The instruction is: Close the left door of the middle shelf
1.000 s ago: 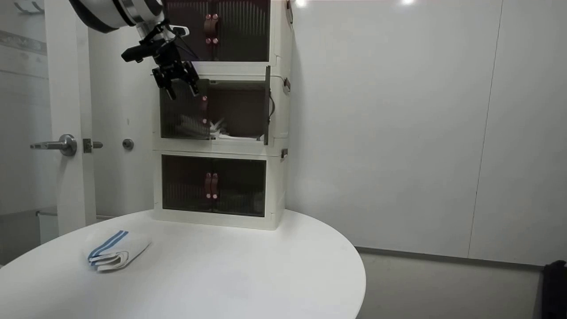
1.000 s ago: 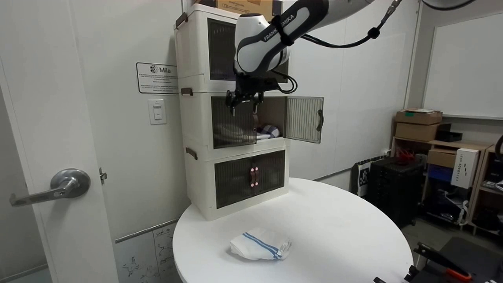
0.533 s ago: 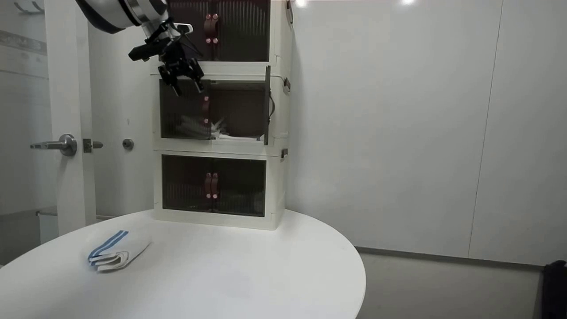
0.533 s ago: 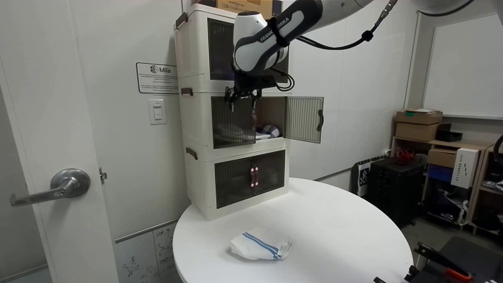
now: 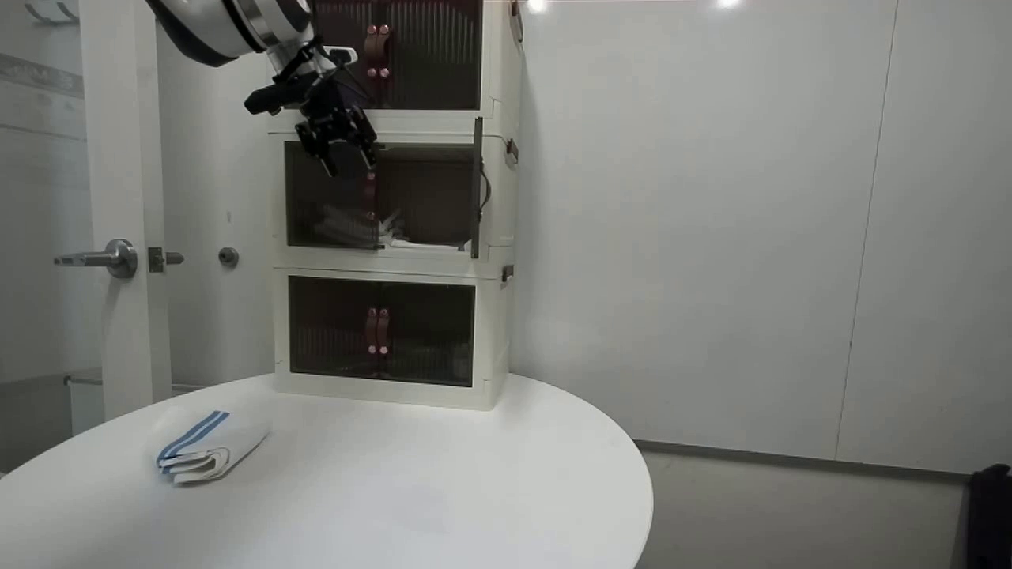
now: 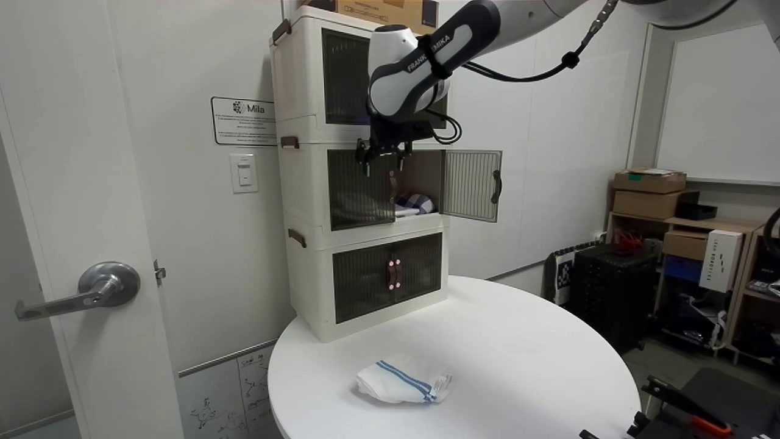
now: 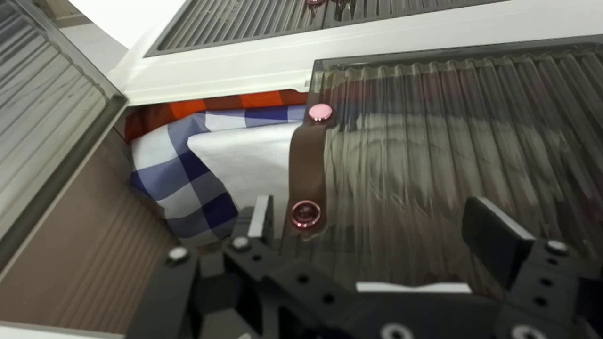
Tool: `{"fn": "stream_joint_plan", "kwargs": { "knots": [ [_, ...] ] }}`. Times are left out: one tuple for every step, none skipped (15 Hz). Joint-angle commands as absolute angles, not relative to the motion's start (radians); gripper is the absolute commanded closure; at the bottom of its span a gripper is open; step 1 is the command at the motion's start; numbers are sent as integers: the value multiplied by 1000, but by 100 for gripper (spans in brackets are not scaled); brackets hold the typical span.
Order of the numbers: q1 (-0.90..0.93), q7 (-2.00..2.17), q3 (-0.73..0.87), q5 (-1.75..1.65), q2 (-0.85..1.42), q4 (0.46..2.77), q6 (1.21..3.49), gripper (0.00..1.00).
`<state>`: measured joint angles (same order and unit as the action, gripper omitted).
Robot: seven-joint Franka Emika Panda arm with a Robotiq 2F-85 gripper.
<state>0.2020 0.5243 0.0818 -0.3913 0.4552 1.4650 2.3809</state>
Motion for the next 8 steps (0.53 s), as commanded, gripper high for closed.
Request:
{"fn": "stream_joint_plan", "kwargs": {
  "knots": [
    [197,470,79,-359,497,1412,2366,0],
    [198,461,77,-355,505,1406,2363,0],
    [199,454,76,-353,513,1399,2360,0],
    [200,446,74,-350,522,1390,2357,0],
    [201,435,71,-346,531,1382,2353,0],
    [203,429,70,-345,539,1372,2347,0],
    [205,421,70,-346,549,1361,2341,0],
    [208,418,71,-348,556,1353,2338,0]
  ]
}}
